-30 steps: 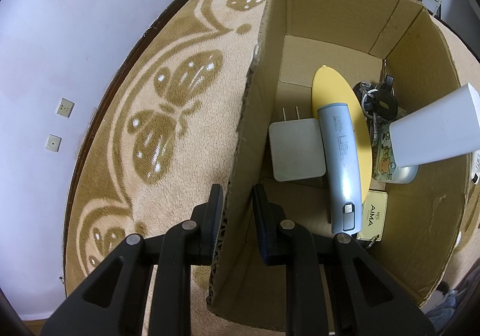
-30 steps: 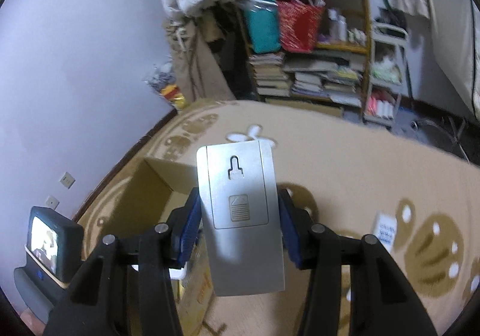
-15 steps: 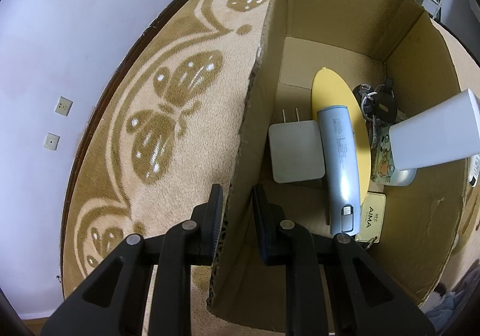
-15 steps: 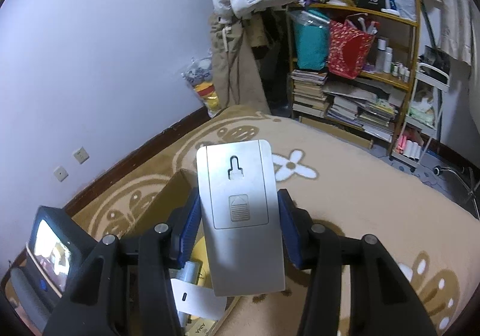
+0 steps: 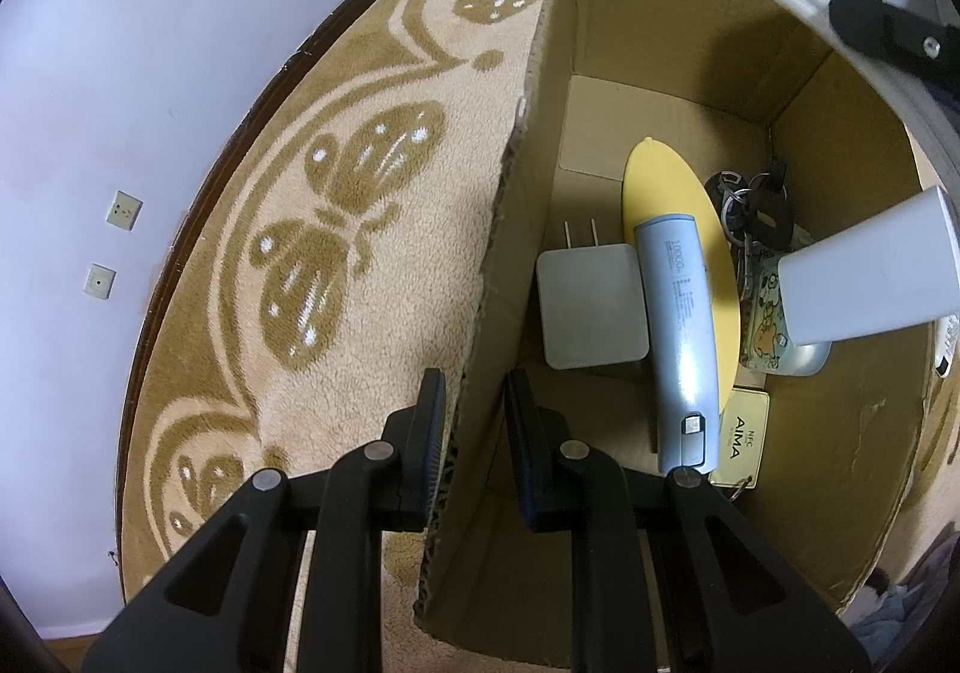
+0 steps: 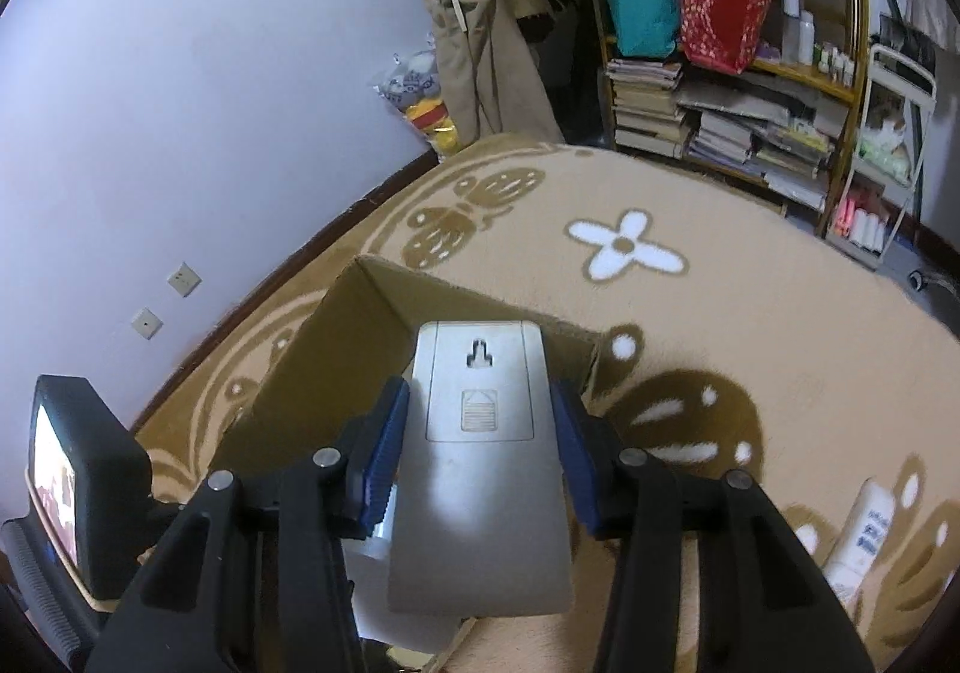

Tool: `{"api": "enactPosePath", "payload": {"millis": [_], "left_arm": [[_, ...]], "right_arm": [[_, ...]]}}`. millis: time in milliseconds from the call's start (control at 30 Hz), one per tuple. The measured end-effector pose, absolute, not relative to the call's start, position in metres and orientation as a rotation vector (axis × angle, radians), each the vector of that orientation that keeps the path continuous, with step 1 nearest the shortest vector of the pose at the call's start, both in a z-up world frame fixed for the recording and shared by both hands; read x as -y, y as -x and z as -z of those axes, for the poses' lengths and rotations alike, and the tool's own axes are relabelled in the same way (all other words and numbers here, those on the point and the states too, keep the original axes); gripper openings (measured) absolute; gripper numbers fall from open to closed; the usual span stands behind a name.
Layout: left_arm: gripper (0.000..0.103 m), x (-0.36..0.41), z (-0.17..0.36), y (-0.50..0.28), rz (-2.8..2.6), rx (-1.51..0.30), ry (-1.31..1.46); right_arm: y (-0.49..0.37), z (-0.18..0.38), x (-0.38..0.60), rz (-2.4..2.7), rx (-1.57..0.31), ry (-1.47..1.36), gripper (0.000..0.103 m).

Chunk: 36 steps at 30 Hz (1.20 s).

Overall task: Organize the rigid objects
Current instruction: 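Carry the doorbell unit into the box and open the right gripper, then move the right gripper to the white blue-printed bottle and grasp it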

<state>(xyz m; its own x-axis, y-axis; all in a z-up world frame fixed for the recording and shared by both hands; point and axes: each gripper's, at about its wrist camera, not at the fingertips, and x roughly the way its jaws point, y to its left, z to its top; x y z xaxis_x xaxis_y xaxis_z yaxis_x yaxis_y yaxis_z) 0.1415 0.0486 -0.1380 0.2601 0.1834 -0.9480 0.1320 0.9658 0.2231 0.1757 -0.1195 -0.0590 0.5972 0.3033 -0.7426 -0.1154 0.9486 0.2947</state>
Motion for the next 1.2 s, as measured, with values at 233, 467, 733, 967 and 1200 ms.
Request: {"api": "enactPosePath", "payload": {"millis": [233, 467, 733, 967, 1200], "left_arm": [[0.019, -0.049, 0.138, -0.142, -0.036, -1.311, -0.279], [0.019, -0.050, 0.138, -0.143, -0.034, -1.312, -0.272], [0.019, -0.050, 0.138, -0.143, -0.040, -1.311, -0.266], [0.019, -0.049, 0.138, -0.142, -0.040, -1.311, -0.270], [0.019, -0.049, 0.138, -0.142, -0.040, -1.310, -0.271]], "right_arm": [[-0.170, 0.049, 0.124, -0.228, -0.868, -0.246, 0.056], [-0.162, 0.041, 0.138, -0.158, -0.859, -0.198, 0.080], [-0.148, 0.045, 0.165, -0.089, -0.882, -0.199, 0.086], [-0.134, 0.056, 0.187, -0.018, -0.917, -0.196, 0.086], [-0.119, 0.072, 0.213, 0.049, -0.944, -0.233, 0.086]]}}
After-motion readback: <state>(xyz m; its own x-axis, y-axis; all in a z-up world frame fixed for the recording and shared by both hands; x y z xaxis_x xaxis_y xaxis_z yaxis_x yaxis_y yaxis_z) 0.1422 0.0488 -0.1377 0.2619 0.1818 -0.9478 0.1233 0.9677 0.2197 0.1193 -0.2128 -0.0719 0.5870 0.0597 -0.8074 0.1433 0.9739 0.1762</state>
